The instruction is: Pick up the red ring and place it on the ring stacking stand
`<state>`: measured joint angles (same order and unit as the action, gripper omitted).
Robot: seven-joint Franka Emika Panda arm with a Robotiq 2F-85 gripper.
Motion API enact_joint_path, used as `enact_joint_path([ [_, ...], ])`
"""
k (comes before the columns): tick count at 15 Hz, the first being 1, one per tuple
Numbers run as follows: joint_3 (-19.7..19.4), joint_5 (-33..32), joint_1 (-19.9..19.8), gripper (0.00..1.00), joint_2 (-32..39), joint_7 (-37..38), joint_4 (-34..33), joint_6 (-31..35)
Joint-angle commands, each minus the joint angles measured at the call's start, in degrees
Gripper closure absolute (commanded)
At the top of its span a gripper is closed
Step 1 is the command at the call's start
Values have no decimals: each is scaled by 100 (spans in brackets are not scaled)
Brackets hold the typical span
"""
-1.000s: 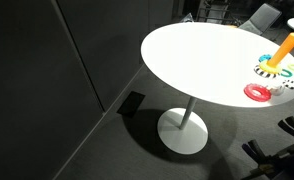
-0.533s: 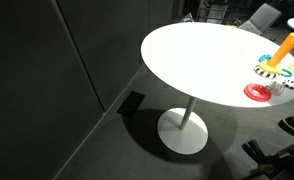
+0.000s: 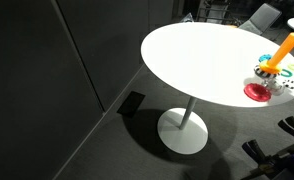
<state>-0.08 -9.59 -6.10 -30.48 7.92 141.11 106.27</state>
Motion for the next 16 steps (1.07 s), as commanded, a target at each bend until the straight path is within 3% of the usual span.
enact_joint_path([
  [1,98,-90,39,0,496,273,-47,593],
  [10,45,233,203,0,1492,110,271,2202],
  [16,-135,867,340,0,1938,-598,271,2412],
])
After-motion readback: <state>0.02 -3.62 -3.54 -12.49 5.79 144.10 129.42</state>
